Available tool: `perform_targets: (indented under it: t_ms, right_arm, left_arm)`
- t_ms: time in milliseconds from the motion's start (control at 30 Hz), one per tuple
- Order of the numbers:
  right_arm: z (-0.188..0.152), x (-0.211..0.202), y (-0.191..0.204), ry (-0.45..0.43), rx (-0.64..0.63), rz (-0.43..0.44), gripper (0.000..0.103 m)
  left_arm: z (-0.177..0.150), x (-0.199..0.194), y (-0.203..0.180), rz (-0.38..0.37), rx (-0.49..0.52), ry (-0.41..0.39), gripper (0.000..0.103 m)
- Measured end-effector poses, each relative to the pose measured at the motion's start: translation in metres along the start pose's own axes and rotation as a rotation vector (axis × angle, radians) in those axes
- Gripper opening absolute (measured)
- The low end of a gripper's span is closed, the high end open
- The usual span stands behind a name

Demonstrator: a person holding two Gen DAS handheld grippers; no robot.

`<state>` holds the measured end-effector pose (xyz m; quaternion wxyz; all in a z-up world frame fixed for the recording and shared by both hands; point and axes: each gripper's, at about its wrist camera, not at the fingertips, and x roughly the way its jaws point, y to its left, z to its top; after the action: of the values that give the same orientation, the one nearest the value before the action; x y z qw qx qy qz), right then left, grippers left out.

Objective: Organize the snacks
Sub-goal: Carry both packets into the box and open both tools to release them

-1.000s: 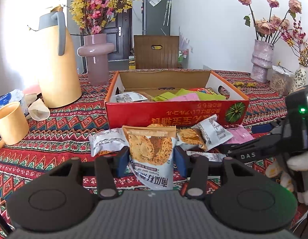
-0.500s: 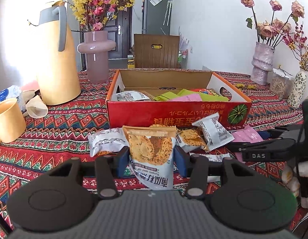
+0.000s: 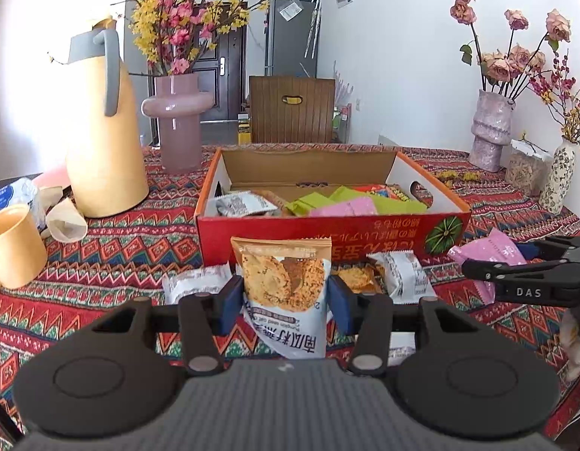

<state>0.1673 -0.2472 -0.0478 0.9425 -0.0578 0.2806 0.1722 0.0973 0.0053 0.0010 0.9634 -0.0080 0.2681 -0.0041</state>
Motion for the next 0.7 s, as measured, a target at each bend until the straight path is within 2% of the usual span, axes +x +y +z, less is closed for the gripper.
perform_targets:
  t_ms: [400,700]
  right_arm:
    - [0.037,-0.010,0.002,-0.121,-0.008,0.021,0.061]
    - [0.071,0.013,0.006,-0.163,-0.008,0.030,0.062]
  left_arm:
    - [0.034,0.013,-0.003,0.018,0.017,-0.054,0.049]
    - [0.067,0.039,0.001,0.034,0.017,-0.084,0.049]
